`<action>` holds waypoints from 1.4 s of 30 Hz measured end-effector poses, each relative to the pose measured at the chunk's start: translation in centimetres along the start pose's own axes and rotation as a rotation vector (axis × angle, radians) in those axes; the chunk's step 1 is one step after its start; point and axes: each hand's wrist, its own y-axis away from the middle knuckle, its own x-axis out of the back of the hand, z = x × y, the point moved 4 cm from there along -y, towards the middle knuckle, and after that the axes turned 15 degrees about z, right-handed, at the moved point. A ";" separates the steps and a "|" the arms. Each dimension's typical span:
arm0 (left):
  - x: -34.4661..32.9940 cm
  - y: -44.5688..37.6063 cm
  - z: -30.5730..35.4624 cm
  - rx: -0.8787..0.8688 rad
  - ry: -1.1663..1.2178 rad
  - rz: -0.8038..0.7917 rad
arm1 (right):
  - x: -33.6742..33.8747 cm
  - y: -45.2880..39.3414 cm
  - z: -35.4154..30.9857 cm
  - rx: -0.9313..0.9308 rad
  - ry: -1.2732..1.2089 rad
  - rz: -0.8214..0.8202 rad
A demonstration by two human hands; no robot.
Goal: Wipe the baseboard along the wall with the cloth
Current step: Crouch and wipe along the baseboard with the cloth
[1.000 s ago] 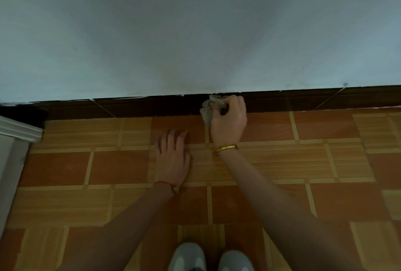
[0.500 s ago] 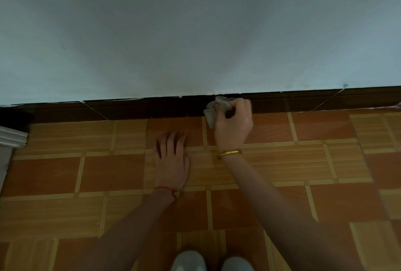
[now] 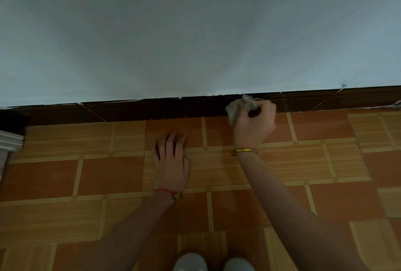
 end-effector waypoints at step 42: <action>0.3 -0.1 -0.2 -0.021 0.017 0.014 | -0.9 1.8 -1.8 0.164 -0.047 -0.116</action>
